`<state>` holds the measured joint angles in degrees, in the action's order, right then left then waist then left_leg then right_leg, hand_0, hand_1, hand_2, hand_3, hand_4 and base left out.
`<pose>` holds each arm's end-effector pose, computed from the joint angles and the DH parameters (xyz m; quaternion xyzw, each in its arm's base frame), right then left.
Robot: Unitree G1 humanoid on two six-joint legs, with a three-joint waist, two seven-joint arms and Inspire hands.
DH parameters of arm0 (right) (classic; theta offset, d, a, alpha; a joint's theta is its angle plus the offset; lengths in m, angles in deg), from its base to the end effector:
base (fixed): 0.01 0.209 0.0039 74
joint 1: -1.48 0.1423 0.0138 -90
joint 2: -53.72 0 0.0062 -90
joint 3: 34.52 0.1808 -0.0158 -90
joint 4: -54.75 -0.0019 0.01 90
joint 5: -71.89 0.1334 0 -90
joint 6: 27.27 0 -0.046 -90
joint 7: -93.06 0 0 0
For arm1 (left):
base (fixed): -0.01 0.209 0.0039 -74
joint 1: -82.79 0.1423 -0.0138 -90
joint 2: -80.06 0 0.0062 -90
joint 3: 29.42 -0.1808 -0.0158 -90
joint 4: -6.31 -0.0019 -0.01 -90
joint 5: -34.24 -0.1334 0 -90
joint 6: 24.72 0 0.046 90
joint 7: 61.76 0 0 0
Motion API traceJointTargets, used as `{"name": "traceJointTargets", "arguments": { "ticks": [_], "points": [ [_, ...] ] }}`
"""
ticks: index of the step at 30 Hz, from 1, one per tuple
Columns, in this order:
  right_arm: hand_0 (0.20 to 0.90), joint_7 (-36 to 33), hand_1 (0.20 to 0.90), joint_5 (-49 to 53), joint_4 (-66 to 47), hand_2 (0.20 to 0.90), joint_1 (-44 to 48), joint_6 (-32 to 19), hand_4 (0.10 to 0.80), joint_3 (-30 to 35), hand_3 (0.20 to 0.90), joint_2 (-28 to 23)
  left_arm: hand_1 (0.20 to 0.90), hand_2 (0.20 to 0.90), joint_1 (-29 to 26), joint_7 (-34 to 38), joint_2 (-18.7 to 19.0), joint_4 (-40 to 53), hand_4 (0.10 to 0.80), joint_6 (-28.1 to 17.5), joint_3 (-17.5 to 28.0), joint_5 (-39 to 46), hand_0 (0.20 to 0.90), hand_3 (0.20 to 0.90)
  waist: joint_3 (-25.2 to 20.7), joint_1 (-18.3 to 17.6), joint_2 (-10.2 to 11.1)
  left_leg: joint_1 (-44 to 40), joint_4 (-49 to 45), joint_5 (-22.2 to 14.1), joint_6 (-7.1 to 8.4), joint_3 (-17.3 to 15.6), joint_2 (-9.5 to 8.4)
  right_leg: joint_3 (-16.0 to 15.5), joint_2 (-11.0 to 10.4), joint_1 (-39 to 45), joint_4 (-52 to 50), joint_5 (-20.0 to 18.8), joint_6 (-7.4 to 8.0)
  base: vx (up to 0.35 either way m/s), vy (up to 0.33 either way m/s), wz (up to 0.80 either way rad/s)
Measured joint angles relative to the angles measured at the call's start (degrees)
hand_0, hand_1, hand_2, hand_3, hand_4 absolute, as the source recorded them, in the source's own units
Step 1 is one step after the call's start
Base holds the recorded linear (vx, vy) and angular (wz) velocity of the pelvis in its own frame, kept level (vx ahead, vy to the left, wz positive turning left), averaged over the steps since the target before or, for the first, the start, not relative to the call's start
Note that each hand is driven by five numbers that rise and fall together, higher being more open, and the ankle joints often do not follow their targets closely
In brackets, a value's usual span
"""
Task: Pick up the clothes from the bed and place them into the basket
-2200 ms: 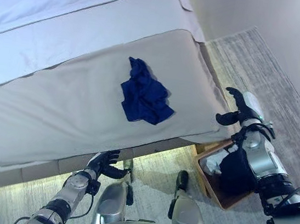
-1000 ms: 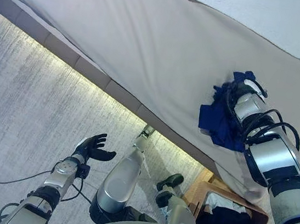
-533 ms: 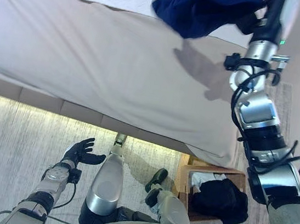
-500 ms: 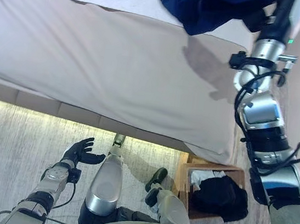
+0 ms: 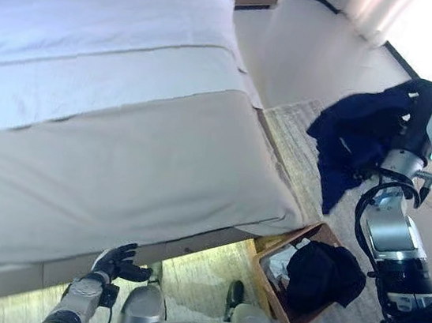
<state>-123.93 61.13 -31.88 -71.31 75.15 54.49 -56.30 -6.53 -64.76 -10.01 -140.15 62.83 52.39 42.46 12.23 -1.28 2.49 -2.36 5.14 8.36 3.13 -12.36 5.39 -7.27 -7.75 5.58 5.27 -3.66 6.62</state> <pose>0.2501 -0.2517 0.1320 -0.3638 -0.1416 -0.3481 0.8523 0.1072 0.2260 -0.0901 0.0810 0.4632 0.0129 0.8825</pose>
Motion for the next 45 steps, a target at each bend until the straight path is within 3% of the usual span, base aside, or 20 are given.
{"name": "traceJointTargets", "arguments": {
  "ticks": [4,12,14,16,17,20,22,23,26,31,33,37,42,45],
  "points": [
    [0.300,6.03,0.300,0.06,6.69,0.300,-2.03,-0.02,0.100,0.34,0.200,-1.10,0.900,0.900,-0.08,-0.50,-0.50,-0.33,0.800,1.44,-1.03,-1.62,0.900,0.900,-1.87,-1.92,-1.11,-1.26,0.00,-0.76,0.93,-1.68,1.61,1.79,1.35,-0.18,0.09,0.09,0.05,-0.064,-0.135,-0.24],
    [0.300,15.29,0.300,-0.04,24.52,0.300,-5.47,3.06,0.100,-0.34,0.200,-1.66,0.900,0.900,-0.18,-1.58,-0.81,-1.27,0.800,2.31,-5.52,-1.76,0.900,0.900,-3.87,-3.49,-4.05,-0.87,-0.05,-1.39,1.49,-2.56,2.16,2.23,1.68,-1.42,-0.20,0.47,0.04,-0.063,-0.122,-0.07],
    [0.300,15.38,0.300,-0.01,29.71,0.300,-4.61,3.94,0.100,-3.41,0.200,-2.83,0.900,0.900,-1.33,-1.86,-0.58,-1.30,0.800,2.25,-8.77,-1.51,0.900,0.900,-3.67,-3.47,-5.76,0.90,-0.13,-1.22,1.29,-2.53,2.25,2.34,1.61,-4.15,-1.75,0.51,-0.04,-0.284,-0.057,-0.06],
    [0.533,15.40,0.533,0.09,34.78,0.533,-1.17,3.97,0.372,-6.24,0.472,-4.50,0.900,0.900,-4.04,-2.12,-0.62,-1.29,0.800,1.92,-10.84,-1.00,0.900,0.900,-2.08,-3.52,-7.64,4.53,-2.12,-0.87,0.79,-2.32,2.36,2.33,1.34,-8.07,-4.21,0.66,-0.28,-0.286,-0.003,-0.04],
    [0.900,15.43,0.900,0.20,37.40,0.900,1.35,4.00,0.800,-7.00,0.900,-5.28,0.900,0.900,-6.07,-2.11,-0.72,-1.27,0.800,1.51,-11.99,-0.59,0.900,0.900,-0.66,-3.57,-8.74,6.52,-2.80,-0.88,0.81,-2.28,2.32,2.32,1.03,-10.37,-5.65,0.68,-0.29,-0.352,0.029,-0.03],
    [0.900,15.37,0.900,0.69,44.45,0.900,11.23,3.99,0.800,-10.67,0.900,-7.54,0.900,0.900,-11.71,-1.31,-1.20,-0.42,0.800,-1.01,-14.09,3.23,0.900,0.900,5.02,-3.38,-13.22,12.30,-4.08,-0.45,0.58,-2.06,1.56,3.58,0.34,-19.15,-11.65,0.89,-0.62,-0.323,-0.038,-0.15],
    [0.900,15.32,0.900,1.20,47.45,0.900,16.78,3.89,0.800,-13.09,0.900,-7.82,0.900,0.900,-13.91,-0.57,-0.71,0.70,0.800,-2.29,-14.68,4.72,0.900,0.900,7.41,-3.30,-14.40,16.21,-4.68,-0.73,0.95,-1.78,1.24,3.80,-0.26,-24.63,-15.54,1.58,-1.44,-0.155,-0.033,-0.16],
    [0.900,15.36,0.900,1.90,49.60,0.900,21.23,4.08,0.800,-13.99,0.900,-7.81,0.900,0.900,-16.99,-0.05,-0.30,1.77,0.800,-2.92,-14.60,5.85,0.900,0.900,10.94,-3.28,-14.98,18.81,-4.94,-0.82,1.03,-1.26,0.55,4.10,-0.60,-28.48,-17.94,1.82,-1.52,-0.124,-0.030,-0.03],
    [0.900,15.59,0.900,2.72,52.50,0.900,26.32,5.08,0.800,-16.07,0.900,-7.41,0.900,0.900,-19.50,0.35,-0.07,4.92,0.800,-4.01,-14.66,7.99,0.900,0.900,15.55,-2.18,-15.42,21.61,-4.97,-0.86,1.04,1.44,-0.40,5.17,-0.54,-33.16,-20.82,2.51,-2.51,-0.053,-0.018,-0.07],
    [0.900,16.09,0.900,2.93,56.81,0.900,28.33,7.68,0.800,-17.64,0.900,-6.01,0.900,0.900,-17.83,-0.04,0.67,7.60,0.800,-5.32,-15.69,8.83,0.900,0.900,15.57,-1.55,-15.43,23.93,-4.81,-0.37,0.29,2.77,-1.10,5.50,-0.60,-36.22,-21.76,2.59,-2.42,-0.014,0.027,-0.05],
    [0.900,15.68,0.900,3.74,57.87,0.900,28.97,8.03,0.800,-17.54,0.900,-6.12,0.900,0.900,-16.79,-0.18,1.96,9.12,0.800,-5.50,-16.54,9.10,0.900,0.900,15.55,-1.41,-15.45,24.71,-4.46,1.61,-0.62,2.75,-1.46,5.92,-0.73,-37.33,-22.30,2.73,-2.18,-0.023,0.028,-0.10],
    [0.900,14.83,0.900,5.88,60.46,0.900,28.98,8.53,0.800,-17.13,0.900,-6.03,0.900,0.900,-16.77,-0.19,3.37,9.59,0.800,-5.41,-16.59,10.46,0.900,0.900,15.52,-0.68,-15.49,25.04,-2.91,3.85,-0.30,3.37,-2.07,5.89,-1.24,-37.99,-22.30,2.98,-1.40,0.010,0.041,0.05],
    [0.900,10.23,0.900,11.52,59.76,0.900,25.31,6.67,0.800,-11.62,0.900,-5.42,0.900,0.900,-16.55,-0.96,4.44,10.21,0.800,-5.39,-15.66,12.56,0.900,0.900,15.53,0.71,-15.48,22.99,-1.54,4.78,-0.31,4.17,-2.78,4.75,-2.10,-35.59,-22.00,3.41,-0.76,0.028,0.054,0.15],
    [0.900,5.84,0.900,13.91,55.44,0.900,20.30,3.64,0.800,-7.39,0.900,-4.04,0.900,0.900,-14.55,-1.21,4.38,10.21,0.800,-5.31,-14.45,12.83,0.900,0.900,15.53,0.74,-15.47,18.64,-0.12,4.73,-0.35,4.91,-2.57,3.27,-1.99,-29.90,-19.19,3.70,-0.36,0.086,0.049,0.12]
  ]
}}
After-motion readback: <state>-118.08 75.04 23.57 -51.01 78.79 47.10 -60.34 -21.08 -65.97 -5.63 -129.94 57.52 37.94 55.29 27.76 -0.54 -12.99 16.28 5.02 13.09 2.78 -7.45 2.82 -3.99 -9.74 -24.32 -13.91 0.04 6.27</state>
